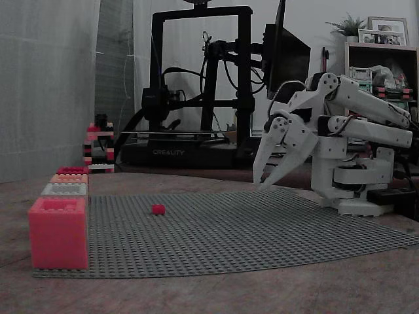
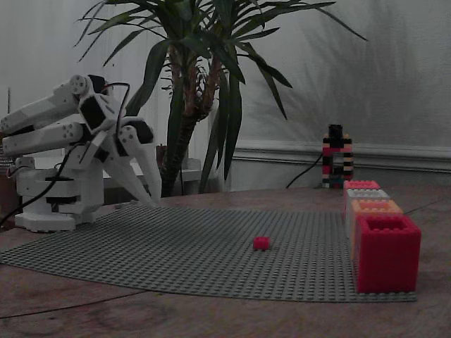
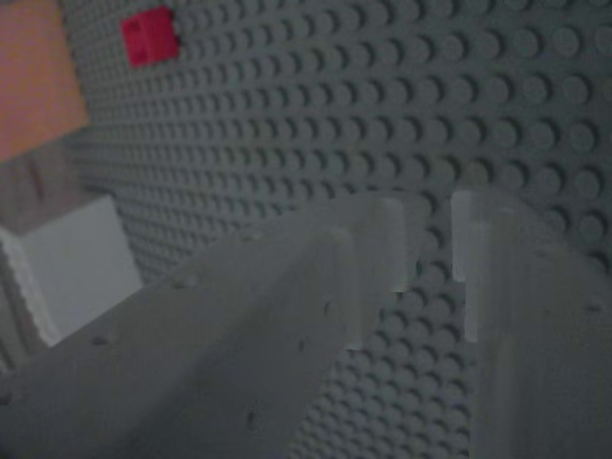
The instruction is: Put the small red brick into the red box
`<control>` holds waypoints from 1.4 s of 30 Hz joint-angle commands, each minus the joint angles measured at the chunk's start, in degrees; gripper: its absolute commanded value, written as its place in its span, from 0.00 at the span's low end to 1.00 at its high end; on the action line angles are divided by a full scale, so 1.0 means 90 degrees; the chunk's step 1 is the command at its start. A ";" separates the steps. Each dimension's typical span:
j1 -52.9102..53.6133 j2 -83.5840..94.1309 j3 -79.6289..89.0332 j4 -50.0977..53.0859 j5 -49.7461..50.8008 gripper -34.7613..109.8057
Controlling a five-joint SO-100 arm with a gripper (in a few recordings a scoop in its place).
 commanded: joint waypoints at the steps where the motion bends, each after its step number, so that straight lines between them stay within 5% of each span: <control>1: -0.0137 0.0088 -0.0059 0.0117 0.0498 0.24; 42: -0.0137 0.0088 -0.0059 -0.0010 0.0469 0.24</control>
